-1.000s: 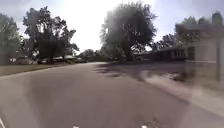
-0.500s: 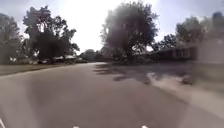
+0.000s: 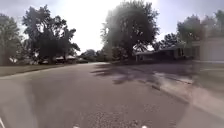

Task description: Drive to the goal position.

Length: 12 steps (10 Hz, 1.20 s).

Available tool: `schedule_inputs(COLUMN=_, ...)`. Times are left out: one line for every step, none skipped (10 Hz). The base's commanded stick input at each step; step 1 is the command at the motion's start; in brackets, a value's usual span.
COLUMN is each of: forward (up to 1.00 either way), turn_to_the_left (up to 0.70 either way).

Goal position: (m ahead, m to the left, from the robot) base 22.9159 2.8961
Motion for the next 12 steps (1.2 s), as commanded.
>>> schedule_inputs(forward=0.69, turn_to_the_left=0.03)
schedule_inputs(forward=0.69, turn_to_the_left=0.03)
schedule_inputs(forward=0.69, turn_to_the_left=0.03)
schedule_inputs(forward=0.69, turn_to_the_left=0.03)
schedule_inputs(forward=0.69, turn_to_the_left=0.03)
schedule_inputs(forward=0.69, turn_to_the_left=0.03)
schedule_inputs(forward=0.69, turn_to_the_left=0.03)
schedule_inputs(forward=0.69, turn_to_the_left=0.03)
schedule_inputs(forward=0.69, turn_to_the_left=0.03)
schedule_inputs(forward=0.69, turn_to_the_left=0.03)
schedule_inputs(forward=0.69, turn_to_the_left=0.03)
schedule_inputs(forward=0.69, turn_to_the_left=0.03)
